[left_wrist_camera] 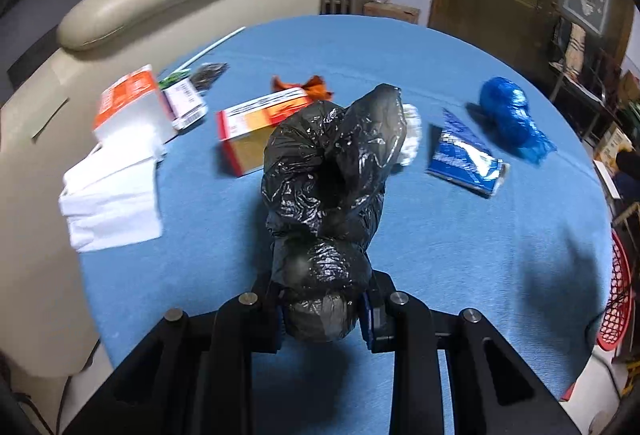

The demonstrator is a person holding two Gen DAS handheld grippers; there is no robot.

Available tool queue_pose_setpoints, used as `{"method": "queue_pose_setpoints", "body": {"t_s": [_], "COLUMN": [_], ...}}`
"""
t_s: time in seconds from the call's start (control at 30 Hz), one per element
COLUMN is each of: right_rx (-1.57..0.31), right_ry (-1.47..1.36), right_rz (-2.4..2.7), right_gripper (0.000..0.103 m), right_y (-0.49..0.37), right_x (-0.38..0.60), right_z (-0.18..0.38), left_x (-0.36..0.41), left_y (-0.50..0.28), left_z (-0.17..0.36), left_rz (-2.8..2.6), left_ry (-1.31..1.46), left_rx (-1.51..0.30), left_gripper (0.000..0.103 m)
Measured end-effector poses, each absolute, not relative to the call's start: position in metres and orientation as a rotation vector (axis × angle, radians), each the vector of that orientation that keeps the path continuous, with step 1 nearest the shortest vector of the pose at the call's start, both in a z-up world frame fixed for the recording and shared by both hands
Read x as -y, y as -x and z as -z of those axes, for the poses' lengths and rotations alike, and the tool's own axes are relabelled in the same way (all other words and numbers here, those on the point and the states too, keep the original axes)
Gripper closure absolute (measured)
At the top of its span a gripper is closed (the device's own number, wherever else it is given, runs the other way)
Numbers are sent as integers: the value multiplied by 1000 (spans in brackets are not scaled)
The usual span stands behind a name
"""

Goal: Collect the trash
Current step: 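Grasp the blue plastic bag with the right tool while the left holds the black bag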

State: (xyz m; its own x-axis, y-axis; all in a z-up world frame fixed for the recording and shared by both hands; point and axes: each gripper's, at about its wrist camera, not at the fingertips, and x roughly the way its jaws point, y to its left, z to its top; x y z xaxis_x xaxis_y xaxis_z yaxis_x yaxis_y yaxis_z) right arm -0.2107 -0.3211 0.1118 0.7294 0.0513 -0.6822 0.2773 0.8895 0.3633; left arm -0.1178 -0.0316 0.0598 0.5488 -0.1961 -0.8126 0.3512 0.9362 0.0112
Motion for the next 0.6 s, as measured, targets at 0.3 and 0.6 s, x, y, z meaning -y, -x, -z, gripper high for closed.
{"method": "queue_pose_setpoints", "body": {"t_s": [0.3,0.6], "right_rx": [-714,-836], "right_ry": [-475,-414], "right_rz": [208,173], "right_gripper": [26,26], "right_y": [165,60], "right_x": [370,373], "right_z": [-118,-82], "left_x": [23,16], "left_y": [116,117], "left_z": [-57,-56], "left_rz": [295,277], "left_ry": [-169,-179], "left_rx": [-952,-952], "left_gripper": [73,73]}}
